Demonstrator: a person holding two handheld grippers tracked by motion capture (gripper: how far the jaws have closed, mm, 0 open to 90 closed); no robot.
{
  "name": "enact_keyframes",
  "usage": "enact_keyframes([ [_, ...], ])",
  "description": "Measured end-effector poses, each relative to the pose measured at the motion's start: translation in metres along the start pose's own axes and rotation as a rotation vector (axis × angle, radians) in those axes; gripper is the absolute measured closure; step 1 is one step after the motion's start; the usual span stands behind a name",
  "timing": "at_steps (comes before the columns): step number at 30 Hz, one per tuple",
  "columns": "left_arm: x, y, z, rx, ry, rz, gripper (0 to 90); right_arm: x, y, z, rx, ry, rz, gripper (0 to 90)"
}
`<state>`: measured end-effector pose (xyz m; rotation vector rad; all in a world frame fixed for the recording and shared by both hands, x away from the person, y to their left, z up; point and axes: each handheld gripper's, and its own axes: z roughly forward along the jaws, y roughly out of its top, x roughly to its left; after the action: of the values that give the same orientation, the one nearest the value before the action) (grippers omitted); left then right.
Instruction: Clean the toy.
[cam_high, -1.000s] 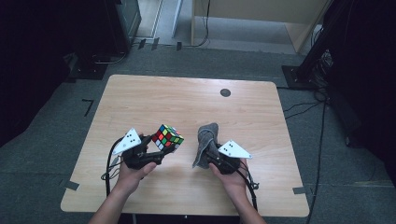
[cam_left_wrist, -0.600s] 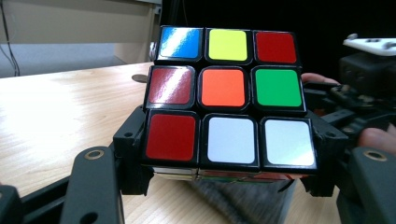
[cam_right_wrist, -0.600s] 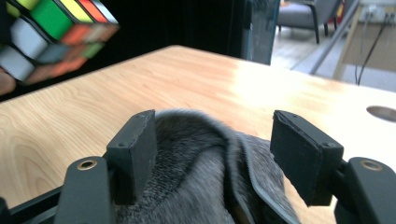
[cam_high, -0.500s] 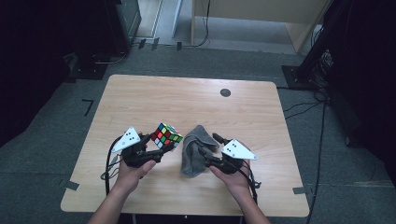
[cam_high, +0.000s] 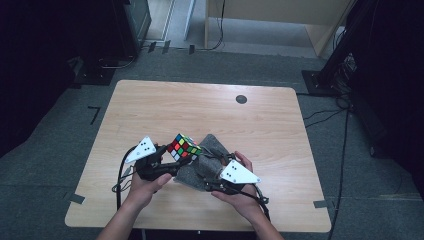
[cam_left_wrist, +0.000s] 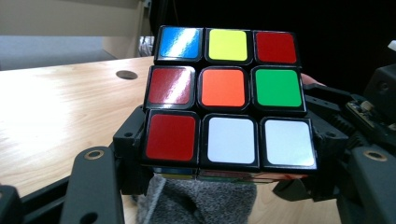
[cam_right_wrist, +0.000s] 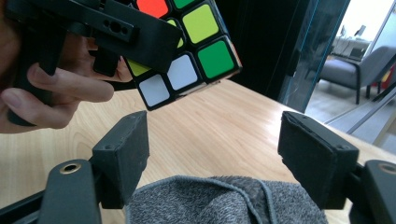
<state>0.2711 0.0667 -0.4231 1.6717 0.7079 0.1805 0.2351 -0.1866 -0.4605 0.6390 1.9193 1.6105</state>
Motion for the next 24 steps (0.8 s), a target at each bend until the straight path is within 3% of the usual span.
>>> enact_keyframes([
  [7,-0.005,0.0,0.007,0.027,-0.014,-0.024,33.8,0.004,-0.002,0.003,-0.032,-0.012,-0.061,24.0],
  [8,-0.006,-0.001,0.009,0.041,-0.013,-0.037,33.8,0.007,-0.003,0.005,-0.049,-0.028,-0.092,24.1],
  [13,-0.01,-0.004,0.016,0.073,-0.024,-0.06,33.8,0.01,-0.004,0.006,-0.057,-0.044,-0.123,24.9],
  [20,-0.011,-0.005,0.02,0.096,-0.056,-0.096,33.5,0.014,-0.005,0.005,-0.061,-0.057,-0.193,32.0],
  [21,-0.008,-0.005,0.019,0.087,-0.083,-0.117,33.0,0.014,-0.005,0.005,-0.063,-0.059,-0.209,33.5],
  [24,-0.006,-0.006,0.02,0.089,-0.119,-0.128,32.0,0.014,-0.003,0.002,-0.057,-0.054,-0.181,33.9],
])
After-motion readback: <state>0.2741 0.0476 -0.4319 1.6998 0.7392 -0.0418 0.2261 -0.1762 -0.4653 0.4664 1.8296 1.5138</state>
